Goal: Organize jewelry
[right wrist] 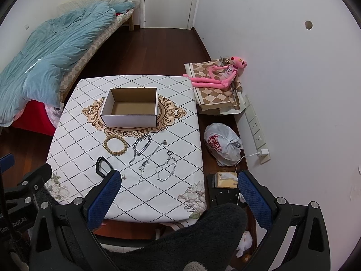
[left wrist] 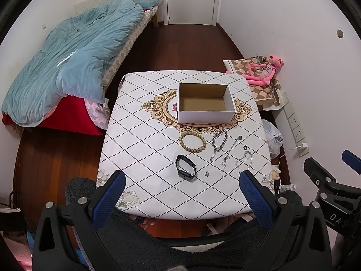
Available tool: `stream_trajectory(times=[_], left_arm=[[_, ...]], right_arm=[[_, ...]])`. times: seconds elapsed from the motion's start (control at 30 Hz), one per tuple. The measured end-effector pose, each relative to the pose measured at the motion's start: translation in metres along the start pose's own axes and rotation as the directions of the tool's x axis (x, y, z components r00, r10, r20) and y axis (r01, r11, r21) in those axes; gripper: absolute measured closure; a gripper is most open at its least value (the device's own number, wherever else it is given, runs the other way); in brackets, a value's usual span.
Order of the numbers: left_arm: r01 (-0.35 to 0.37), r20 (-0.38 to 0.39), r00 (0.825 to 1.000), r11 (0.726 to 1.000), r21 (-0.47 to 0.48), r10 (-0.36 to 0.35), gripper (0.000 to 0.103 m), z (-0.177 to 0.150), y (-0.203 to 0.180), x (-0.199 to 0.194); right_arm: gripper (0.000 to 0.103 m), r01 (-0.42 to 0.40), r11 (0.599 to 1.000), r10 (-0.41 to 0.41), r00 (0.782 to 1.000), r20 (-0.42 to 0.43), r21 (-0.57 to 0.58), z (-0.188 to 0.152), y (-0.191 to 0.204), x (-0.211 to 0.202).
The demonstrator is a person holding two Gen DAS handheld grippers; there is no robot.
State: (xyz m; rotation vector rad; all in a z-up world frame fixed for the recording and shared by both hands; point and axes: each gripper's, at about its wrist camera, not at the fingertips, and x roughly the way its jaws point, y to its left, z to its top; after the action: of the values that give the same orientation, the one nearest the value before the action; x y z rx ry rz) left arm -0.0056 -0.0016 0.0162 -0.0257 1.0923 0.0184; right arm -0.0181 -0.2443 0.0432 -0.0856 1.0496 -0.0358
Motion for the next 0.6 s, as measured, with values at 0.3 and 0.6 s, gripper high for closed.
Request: stream_trajectory(times=[0.3, 0.6], left_arm=[[0.005, 0.007, 1.0, 1.0, 0.0, -0.005, 0.0, 0.0, 0.0017, -0.0031], [0.009, 0.006, 1.0, 1.0, -0.002, -0.009, 0.0, 0.0002, 0.0012, -0.0055]], right_arm=[[0.0, -0.001, 1.0, 0.001, 1.0, 0.004, 0.004, -0.001, -0.001, -0.0018], [0.0, -0.006, 1.0, 0.006, 1.0, 0.008, 0.007, -0.0006, -0.0038, -0.0044]])
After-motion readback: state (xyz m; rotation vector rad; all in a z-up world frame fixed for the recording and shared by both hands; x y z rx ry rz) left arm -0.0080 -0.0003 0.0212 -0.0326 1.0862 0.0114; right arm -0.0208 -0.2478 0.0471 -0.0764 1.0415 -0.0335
